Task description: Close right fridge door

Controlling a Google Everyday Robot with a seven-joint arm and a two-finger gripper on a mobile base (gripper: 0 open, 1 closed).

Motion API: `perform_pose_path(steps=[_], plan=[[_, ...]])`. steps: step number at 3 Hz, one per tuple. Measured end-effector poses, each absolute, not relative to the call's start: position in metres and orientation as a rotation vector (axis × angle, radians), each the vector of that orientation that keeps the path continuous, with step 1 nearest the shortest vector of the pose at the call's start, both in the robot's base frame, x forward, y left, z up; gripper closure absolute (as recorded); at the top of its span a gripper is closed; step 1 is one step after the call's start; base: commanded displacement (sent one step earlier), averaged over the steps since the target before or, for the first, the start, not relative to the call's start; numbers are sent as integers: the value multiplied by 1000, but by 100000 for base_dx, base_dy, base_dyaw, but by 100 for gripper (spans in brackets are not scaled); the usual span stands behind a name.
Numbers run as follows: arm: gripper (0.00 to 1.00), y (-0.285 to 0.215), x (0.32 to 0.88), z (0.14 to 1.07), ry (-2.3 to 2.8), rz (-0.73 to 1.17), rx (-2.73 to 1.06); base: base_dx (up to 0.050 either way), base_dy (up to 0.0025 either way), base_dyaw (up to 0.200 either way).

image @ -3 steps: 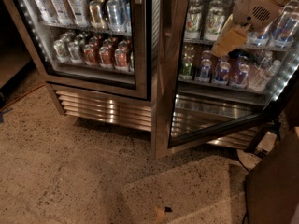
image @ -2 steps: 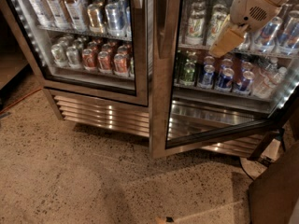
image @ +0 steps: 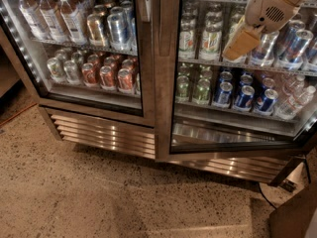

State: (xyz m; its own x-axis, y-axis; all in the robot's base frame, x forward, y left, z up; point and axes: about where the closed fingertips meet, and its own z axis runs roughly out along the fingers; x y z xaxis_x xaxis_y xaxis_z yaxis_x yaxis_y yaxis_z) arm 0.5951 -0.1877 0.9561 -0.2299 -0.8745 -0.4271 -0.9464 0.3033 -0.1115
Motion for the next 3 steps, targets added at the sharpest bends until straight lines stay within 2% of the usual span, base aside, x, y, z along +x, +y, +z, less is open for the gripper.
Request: perform_pose_path(steps=[3], plan=[[100, -188, 595, 956, 2168, 238, -1624, 4997, 2, -49]])
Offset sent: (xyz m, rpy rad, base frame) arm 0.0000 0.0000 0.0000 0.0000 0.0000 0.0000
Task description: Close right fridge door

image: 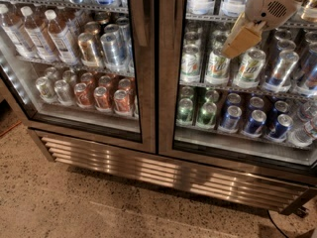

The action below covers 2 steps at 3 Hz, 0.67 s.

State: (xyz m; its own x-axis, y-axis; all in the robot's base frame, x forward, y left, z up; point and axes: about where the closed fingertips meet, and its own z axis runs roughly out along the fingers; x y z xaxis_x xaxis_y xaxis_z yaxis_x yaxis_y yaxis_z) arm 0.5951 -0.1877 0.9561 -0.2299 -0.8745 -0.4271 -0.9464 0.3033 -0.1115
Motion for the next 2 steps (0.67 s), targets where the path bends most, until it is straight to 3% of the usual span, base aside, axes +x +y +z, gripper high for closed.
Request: perform_pose_path(steps=[2], plan=[[100, -188, 595, 956, 2168, 238, -1624, -5001, 1, -5]])
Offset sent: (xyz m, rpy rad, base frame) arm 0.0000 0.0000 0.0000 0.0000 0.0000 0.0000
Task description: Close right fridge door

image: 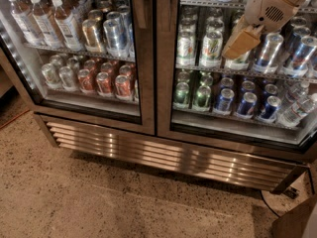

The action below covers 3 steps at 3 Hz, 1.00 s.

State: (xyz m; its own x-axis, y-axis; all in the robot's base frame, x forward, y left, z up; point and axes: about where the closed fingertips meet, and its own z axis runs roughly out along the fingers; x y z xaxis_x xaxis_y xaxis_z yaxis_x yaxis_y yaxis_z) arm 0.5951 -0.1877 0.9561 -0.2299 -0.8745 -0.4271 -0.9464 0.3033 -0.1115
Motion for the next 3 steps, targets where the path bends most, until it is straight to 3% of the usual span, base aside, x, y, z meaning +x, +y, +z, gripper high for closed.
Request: perform_pose_path(steps=[1, 2, 3], plan=[[100, -188, 595, 956, 2168, 238, -1624, -4997, -5, 31], [100, -188, 595, 956, 2168, 238, -1624, 0, 0, 0], [81, -188, 595, 956, 2168, 238, -1624, 0, 0, 0]])
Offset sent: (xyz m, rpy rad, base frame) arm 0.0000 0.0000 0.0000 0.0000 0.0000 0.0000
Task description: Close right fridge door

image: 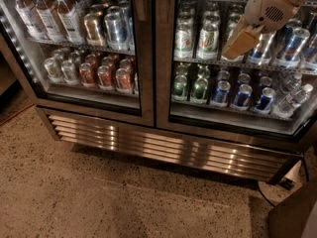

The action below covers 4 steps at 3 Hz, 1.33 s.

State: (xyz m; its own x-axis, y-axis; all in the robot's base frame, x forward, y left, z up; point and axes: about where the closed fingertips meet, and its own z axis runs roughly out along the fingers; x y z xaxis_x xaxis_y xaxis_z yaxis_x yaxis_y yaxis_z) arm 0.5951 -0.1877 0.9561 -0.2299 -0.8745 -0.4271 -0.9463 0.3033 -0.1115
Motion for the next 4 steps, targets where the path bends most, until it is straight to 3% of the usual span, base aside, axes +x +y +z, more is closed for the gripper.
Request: perform_pose_path(steps=[3, 4], plan=[[12, -188, 595, 956, 2168, 238, -1624, 0, 0, 0], [0, -188, 595, 956, 2168, 238, -1624, 0, 0, 0]])
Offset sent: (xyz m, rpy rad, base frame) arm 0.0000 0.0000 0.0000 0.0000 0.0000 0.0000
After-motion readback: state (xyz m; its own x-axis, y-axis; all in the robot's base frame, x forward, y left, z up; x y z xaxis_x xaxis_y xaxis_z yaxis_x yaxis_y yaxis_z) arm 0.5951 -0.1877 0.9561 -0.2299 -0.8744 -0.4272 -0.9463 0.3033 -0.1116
